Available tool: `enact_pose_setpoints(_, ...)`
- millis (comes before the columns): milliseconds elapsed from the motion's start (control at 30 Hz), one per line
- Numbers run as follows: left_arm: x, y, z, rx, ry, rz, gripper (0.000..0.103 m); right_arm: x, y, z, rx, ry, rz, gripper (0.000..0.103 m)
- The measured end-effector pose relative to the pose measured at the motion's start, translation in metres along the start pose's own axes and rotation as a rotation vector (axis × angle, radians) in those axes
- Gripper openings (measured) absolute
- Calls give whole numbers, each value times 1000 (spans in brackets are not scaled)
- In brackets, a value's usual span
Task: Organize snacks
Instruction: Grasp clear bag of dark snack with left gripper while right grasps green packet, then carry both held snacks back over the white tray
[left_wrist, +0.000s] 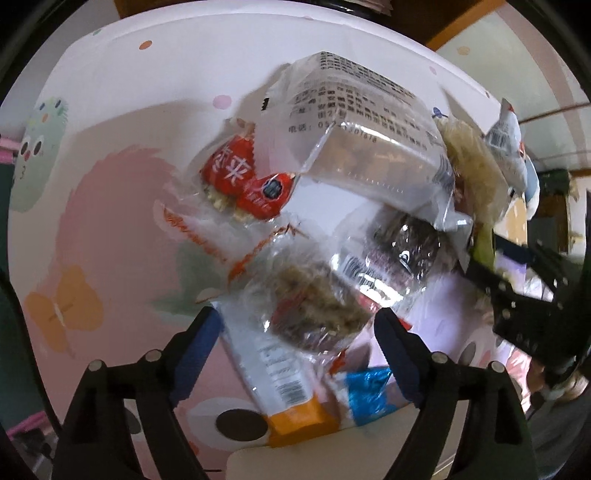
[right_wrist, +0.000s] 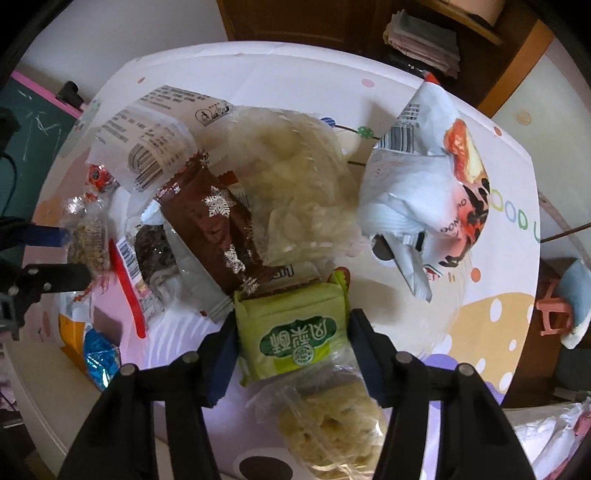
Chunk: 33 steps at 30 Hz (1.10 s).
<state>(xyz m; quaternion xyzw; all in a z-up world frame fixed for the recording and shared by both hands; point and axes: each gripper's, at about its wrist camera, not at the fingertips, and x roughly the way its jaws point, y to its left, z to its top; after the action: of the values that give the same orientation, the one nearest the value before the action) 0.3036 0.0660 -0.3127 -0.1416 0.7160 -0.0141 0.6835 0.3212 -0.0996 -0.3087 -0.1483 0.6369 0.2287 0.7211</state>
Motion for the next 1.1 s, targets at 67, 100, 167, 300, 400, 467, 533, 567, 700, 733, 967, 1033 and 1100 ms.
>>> enact_pose_setpoints(67, -1, 1, 5, -3, -1, 16, 88, -2, -6, -5, 7, -8, 29, 57)
enact_pose_setpoints(100, 1, -3, 8, 1, -2, 27, 88, -3, -8, -7, 12, -14, 46, 57)
enact_pose_setpoints(167, 3, -10, 13, 11, -5, 43, 87, -7, -9, -12, 11, -27, 57, 56)
enact_pose_setpoints(300, 4, -28, 15, 49, -20, 53, 56, -17, -16, -20, 8, -55, 74, 55)
enact_pose_setpoints(400, -6, -38, 15, 71, -53, 23, 40, -25, -21, -23, 6, -83, 97, 54)
enact_pose_setpoints(467, -11, -41, 13, 83, -73, 22, 31, -36, -26, -27, 5, -111, 117, 54)
enact_pose_setpoints(533, -19, -46, 12, 95, -97, 7, 27, -47, -27, -30, 5, -140, 131, 54)
enact_pose_setpoints(567, -28, -40, 13, 98, -100, 13, 27, -51, -28, -31, 6, -146, 134, 54)
enact_pose_setpoints(700, -40, -46, 6, 101, -123, 2, 27, -69, -31, -37, 14, -187, 155, 54)
enact_pose_setpoints(733, -44, -45, 3, 98, -131, -4, 27, -75, -32, -40, 19, -201, 167, 54)
enact_pose_setpoints(967, -95, -35, -41, 87, -250, -46, 27, -121, -37, -67, 57, -296, 228, 54)
enact_pose_setpoints(1033, -127, -35, -63, 112, -319, -51, 27, -140, -36, -79, 60, -335, 243, 54)
enact_pose_setpoints(1100, -153, -35, -84, 137, -376, -53, 27, -161, -31, -91, 65, -374, 253, 54)
